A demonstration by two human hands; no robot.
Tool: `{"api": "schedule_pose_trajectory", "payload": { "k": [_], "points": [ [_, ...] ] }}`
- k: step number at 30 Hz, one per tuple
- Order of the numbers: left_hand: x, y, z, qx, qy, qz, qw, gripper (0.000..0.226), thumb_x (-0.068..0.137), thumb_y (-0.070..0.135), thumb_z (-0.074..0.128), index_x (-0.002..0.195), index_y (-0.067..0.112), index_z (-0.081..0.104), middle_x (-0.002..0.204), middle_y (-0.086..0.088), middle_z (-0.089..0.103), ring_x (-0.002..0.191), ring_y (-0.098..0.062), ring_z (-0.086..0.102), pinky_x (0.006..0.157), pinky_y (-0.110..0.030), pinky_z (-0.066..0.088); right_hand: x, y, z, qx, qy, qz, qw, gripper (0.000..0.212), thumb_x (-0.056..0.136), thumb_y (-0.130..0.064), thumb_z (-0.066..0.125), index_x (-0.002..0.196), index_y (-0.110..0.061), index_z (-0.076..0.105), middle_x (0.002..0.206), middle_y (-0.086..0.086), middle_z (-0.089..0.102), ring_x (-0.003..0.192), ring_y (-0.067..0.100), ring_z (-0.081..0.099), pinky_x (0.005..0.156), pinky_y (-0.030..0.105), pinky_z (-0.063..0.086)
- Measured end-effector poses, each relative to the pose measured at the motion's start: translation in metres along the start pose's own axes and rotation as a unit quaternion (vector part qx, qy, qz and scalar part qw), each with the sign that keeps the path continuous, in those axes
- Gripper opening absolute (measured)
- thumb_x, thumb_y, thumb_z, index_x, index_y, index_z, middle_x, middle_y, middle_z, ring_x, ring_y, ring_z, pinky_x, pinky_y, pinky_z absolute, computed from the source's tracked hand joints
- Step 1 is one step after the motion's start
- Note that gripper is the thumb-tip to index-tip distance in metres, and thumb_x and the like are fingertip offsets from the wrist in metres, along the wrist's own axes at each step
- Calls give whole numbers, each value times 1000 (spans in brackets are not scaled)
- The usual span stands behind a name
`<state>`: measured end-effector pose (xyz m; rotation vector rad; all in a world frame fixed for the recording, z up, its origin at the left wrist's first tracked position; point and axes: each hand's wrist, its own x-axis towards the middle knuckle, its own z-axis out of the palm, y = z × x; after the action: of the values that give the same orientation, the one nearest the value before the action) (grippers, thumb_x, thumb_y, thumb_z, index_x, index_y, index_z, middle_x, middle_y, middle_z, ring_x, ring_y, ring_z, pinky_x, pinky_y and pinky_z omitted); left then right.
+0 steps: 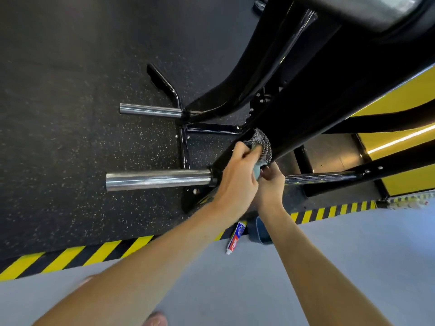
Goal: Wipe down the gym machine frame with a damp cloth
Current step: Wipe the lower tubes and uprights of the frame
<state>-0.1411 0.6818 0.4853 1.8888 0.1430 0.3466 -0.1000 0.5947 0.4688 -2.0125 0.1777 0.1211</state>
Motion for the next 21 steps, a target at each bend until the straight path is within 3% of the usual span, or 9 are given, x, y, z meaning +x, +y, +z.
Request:
{"api": "schedule_pose_trajectory", "payload": {
  "k": [4,8,11,14,16,18,21],
  "points": [
    [21,-20,-6,3,-6,-81,997,50,88,-13,49,137,-3,45,108,-11,43,92,-24,51,87,-38,47,-2,-5,-2,2,-9,39,999,65,80,21,32,118,-22,62,90,-2,67,46,-3,49,43,15,36],
    [-2,-1,-2,-3,-27,-19,999,47,89,-10,49,135,-1,48,107,-9,42,91,-22,52,85,-29,46,-1,0,0,5,5,17,1000,51,82,17,41,113,-15,66,94,2,73,75,7,65,67,26,48],
    [13,-29,-4,30,-28,-66,997,49,87,-13,50,135,-1,47,104,-6,37,90,-24,51,84,-32,46,-3,-3,0,-1,-9,34,999,68,78,23,32,126,-15,61,106,4,71,57,-5,56,50,14,40],
    [9,-21,-3,24,-34,-70,997,48,88,-11,51,135,-2,47,108,-8,39,92,-24,52,86,-35,49,-4,-4,-1,-6,-8,26,1000,66,77,23,31,125,-11,61,95,2,69,53,-3,53,48,12,38],
    [-5,-9,2,14,-36,-33,999,50,88,-10,50,137,-1,46,112,-9,41,95,-23,53,89,-31,48,-2,-1,0,-4,4,14,1000,58,78,22,36,117,-10,64,87,-2,70,66,4,61,59,19,46],
    [-4,-19,4,2,-27,-41,999,52,88,-12,49,138,1,46,108,-8,41,93,-20,51,87,-22,46,-1,2,2,-13,7,12,1000,61,77,22,35,116,-16,64,87,-6,70,65,2,60,59,19,45],
    [28,-59,5,-9,-22,-181,983,47,93,-8,48,139,0,44,103,-6,39,97,-20,50,83,-8,40,0,5,0,-37,-13,13,999,69,74,20,35,118,-26,62,91,-16,70,66,3,55,54,17,38]
  ]
}}
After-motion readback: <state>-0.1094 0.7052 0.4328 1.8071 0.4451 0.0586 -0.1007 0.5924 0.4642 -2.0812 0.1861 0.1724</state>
